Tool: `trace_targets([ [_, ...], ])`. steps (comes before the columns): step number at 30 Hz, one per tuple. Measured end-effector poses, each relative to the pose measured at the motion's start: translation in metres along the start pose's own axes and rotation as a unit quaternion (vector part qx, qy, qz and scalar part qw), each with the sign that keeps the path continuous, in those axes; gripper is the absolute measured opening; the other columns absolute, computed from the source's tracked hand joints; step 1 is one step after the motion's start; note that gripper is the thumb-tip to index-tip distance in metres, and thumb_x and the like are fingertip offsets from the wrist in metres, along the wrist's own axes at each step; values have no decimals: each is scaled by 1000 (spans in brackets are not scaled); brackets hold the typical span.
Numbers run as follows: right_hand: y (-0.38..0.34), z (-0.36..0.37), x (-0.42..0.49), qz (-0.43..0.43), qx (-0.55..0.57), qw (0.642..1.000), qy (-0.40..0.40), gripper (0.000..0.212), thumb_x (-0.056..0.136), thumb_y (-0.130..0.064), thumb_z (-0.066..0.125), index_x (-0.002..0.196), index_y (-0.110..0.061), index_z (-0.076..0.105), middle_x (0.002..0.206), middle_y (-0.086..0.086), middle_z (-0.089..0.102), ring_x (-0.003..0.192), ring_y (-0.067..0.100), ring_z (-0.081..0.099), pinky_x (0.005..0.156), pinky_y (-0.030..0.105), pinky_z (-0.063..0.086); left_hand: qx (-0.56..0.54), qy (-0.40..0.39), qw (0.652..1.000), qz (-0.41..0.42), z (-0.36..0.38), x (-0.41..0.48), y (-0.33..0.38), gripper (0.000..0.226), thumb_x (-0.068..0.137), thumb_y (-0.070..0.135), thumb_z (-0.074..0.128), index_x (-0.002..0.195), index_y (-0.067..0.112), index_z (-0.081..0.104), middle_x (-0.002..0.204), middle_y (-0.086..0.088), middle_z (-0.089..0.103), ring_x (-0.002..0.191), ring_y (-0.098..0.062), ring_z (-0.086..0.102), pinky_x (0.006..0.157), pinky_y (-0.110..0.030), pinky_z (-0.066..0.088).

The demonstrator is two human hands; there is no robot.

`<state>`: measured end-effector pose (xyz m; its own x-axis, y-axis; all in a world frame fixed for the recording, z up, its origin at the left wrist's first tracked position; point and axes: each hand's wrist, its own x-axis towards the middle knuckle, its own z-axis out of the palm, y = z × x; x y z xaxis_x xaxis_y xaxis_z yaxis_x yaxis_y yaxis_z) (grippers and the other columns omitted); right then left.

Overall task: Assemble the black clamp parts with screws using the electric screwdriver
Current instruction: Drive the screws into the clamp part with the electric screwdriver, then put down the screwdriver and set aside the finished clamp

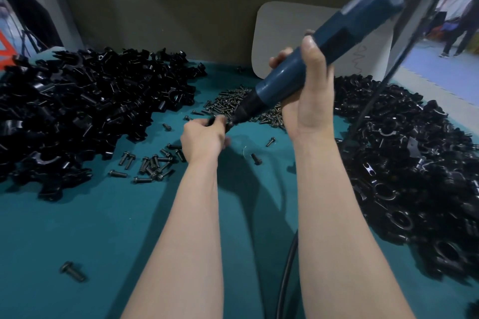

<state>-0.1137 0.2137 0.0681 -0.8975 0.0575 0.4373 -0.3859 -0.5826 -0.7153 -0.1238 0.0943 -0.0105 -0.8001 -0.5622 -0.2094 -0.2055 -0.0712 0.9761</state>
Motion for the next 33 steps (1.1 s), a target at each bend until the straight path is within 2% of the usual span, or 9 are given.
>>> trace_targets([
  [4, -17, -13, 7, 5, 104, 991, -79, 54, 67, -21, 78, 111, -12, 48, 83, 3, 55, 70, 13, 55, 73, 28, 50, 216, 55, 969, 110, -14, 2, 13, 31, 92, 31, 53, 65, 20, 61, 71, -4, 68, 72, -27, 64, 55, -27, 44],
  [10, -10, -26, 1, 77, 78, 994, 12, 32, 92, -42, 52, 100, -11, 53, 70, -1, 58, 60, 13, 54, 63, 25, 49, 332, -74, 930, 139, 7, -16, 2, 31, 97, 34, 52, 87, 11, 69, 80, -6, 62, 75, -26, 57, 69, -28, 42],
  [15, -12, -47, 9, 163, 44, 969, 179, 52, 85, -55, 60, 112, -11, 51, 92, 5, 60, 75, 17, 64, 61, 29, 55, 176, -36, 978, 102, -4, 2, 0, 34, 98, 26, 50, 69, 12, 58, 84, -14, 73, 86, -31, 70, 79, -39, 57],
  [19, -9, -64, 10, 261, -110, 934, 216, 38, 82, -12, 70, 112, -6, 47, 96, 12, 57, 63, 19, 64, 53, 30, 55, 73, -76, 993, 60, 5, 2, -1, 30, 99, 23, 50, 72, 14, 61, 67, 0, 67, 70, -19, 65, 76, -33, 56],
  [22, 1, -67, 10, 290, -229, 907, 204, 75, 84, 0, 65, 143, -12, 21, 111, 18, 55, 59, 23, 64, 57, 36, 58, 65, -81, 993, 58, 5, 1, -1, 28, 98, 23, 51, 73, 16, 61, 65, 2, 66, 64, -15, 62, 72, -30, 55],
  [24, 8, -72, 11, 276, -318, 891, 170, 91, 85, -3, 66, 151, -24, 7, 129, 16, 49, 82, 32, 65, 77, 48, 57, 63, -79, 993, 58, 3, 2, 0, 27, 98, 22, 51, 73, 16, 60, 66, 1, 66, 65, -16, 62, 71, -30, 55],
  [27, 13, -73, 13, 257, -504, 815, 125, 98, 86, -14, 69, 152, -28, -1, 141, 16, 41, 113, 38, 54, 98, 49, 46, 49, -84, 994, 53, 3, -1, 3, 25, 99, 22, 50, 78, 15, 60, 68, 0, 66, 66, -13, 62, 65, -28, 52],
  [30, 20, -72, 14, 297, -634, 709, 86, 95, 87, -23, 68, 152, -26, -1, 140, 19, 42, 123, 39, 44, 95, 43, 42, 72, -89, 992, 51, 0, -5, 4, 30, 100, 24, 49, 73, 14, 57, 70, -2, 66, 68, -18, 61, 71, -32, 54],
  [33, 24, -68, 13, 327, -702, 631, 47, 87, 87, -30, 67, 151, -23, 8, 139, 16, 45, 130, 37, 38, 89, 39, 39, 307, -101, 942, 90, -8, -5, 14, 36, 98, 39, 48, 86, 9, 63, 77, -5, 66, 65, -21, 55, 61, -28, 45],
])
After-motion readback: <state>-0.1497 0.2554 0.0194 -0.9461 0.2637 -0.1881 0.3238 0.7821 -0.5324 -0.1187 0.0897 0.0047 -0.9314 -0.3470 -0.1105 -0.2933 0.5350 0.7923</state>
